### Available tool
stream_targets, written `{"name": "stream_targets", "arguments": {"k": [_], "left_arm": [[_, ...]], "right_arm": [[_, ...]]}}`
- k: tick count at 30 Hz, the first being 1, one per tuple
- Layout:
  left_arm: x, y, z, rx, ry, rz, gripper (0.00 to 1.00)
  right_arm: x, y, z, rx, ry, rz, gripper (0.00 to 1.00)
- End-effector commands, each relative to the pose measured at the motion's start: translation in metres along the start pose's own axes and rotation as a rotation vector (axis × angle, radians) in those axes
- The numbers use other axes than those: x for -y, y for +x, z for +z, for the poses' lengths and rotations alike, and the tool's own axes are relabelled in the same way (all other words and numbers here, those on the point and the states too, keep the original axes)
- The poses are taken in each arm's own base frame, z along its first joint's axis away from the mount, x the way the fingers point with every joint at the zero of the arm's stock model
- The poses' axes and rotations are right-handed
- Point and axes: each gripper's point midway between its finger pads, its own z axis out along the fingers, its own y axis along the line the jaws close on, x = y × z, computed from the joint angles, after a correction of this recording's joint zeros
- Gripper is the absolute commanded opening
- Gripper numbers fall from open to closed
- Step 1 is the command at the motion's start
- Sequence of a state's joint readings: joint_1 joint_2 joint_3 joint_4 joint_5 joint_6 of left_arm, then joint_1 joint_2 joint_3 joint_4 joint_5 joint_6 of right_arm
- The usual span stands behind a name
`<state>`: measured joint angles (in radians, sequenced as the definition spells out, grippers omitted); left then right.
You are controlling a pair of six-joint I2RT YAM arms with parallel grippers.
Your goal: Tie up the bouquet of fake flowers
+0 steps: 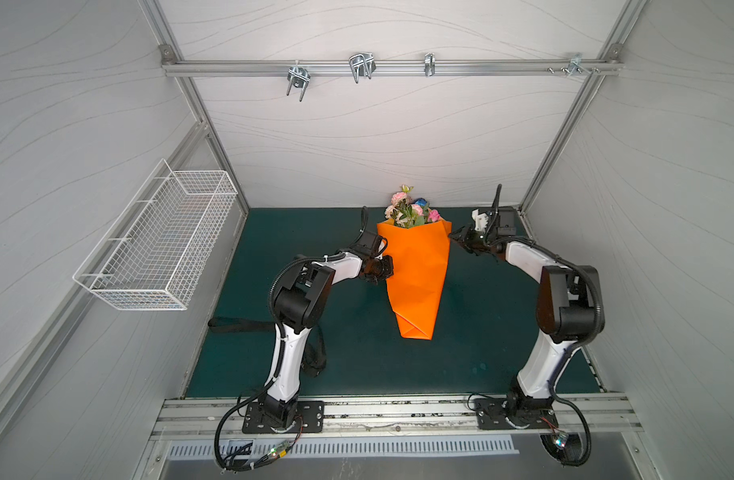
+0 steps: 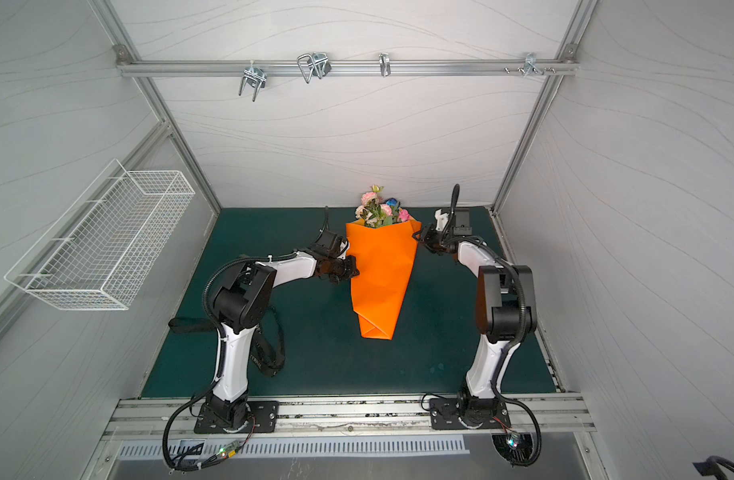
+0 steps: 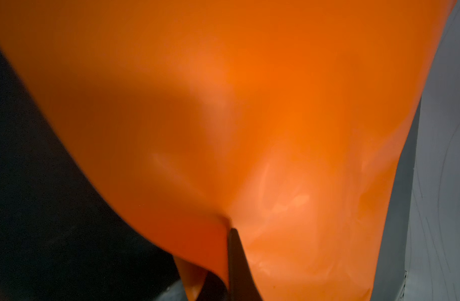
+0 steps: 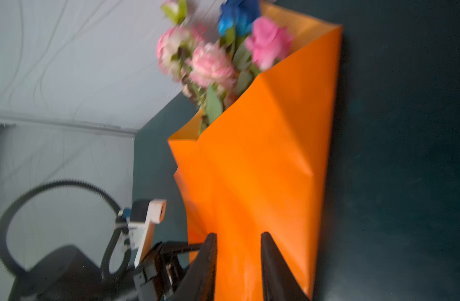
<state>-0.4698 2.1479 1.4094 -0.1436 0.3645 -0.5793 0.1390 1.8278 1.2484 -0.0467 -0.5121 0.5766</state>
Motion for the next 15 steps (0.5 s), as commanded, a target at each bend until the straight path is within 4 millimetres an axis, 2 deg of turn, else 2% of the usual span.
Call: {"name": "stream_targets", "arguments": {"k": [1,4,7,8,12,15], "left_arm": [[0.005,-0.01,-0.011,0.043,-0.009,0.005,0.0],[0.005,-0.011,-0.012,0.048,-0.011,-0.001,0.0],[0.005,-0.012,-0.013,0.054,-0.011,-0.008,0.0],[0.004,-0.011,-0.013,0.054,-0.013,-0.013,0.0],[0.004,-0.011,-0.015,0.057,-0.009,-0.031,0.0],[0.005,-0.009,-0.018,0.062,-0.004,-0.047,0.25]], "right_arm": [[-0.029,0.047,0.016,-0.083,-0.032,-0.091,0.31],[-0.039,0.085,0.03,-0.15,-0.034,-0.108,0.31],[-0.035,0.114,0.045,-0.202,-0.022,-0.105,0.31],[-0.03,0.121,0.051,-0.222,-0.013,-0.102,0.31],[-0.013,0.126,0.063,-0.246,0.028,-0.087,0.31],[-0.01,0.125,0.065,-0.252,0.045,-0.102,0.31]]}}
